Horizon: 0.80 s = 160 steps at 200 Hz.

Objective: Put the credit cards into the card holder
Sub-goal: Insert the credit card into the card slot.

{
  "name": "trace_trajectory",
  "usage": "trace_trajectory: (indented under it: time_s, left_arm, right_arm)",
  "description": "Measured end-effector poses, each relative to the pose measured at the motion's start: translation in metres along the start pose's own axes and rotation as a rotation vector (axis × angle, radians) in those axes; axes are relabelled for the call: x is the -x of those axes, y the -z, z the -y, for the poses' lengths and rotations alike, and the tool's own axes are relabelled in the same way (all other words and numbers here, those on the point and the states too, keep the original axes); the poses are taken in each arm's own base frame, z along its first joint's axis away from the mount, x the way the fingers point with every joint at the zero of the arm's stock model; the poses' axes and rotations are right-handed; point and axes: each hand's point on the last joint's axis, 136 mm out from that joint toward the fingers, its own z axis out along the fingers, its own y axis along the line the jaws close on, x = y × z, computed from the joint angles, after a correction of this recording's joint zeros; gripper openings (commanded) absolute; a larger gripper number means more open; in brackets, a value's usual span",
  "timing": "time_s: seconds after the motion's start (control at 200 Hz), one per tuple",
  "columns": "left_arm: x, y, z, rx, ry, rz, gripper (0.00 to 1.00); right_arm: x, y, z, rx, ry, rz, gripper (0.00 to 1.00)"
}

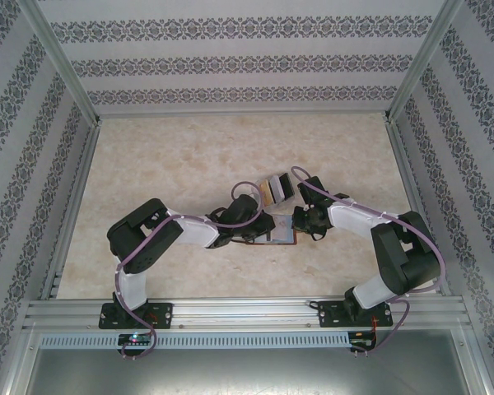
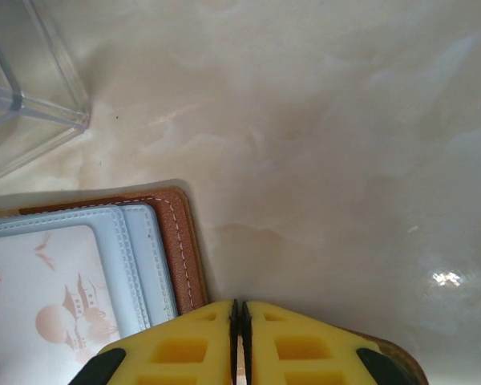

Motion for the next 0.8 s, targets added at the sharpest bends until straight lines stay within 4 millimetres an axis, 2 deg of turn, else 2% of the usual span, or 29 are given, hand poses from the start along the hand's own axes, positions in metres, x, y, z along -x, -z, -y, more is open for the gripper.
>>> trace_trajectory:
  time_s: [0.37, 0.699, 0.799]
  left_arm:
    - [-0.005, -0.007, 0.005, 0.123, -0.087, -0.049, 0.25]
    - [-0.009, -0.01, 0.011, 0.19, -0.206, -0.109, 0.39]
    - [-0.011, -0.011, 0.012, 0.191, -0.237, -0.128, 0.4]
  right_arm:
    - [0.0, 0.0, 0.0, 0.001, 0.0, 0.0, 0.13]
    - [0.0, 0.0, 0.0, 0.001, 0.0, 0.0, 0.13]
    - [0.0, 0.0, 0.0, 0.002, -0.004, 0.001, 0.13]
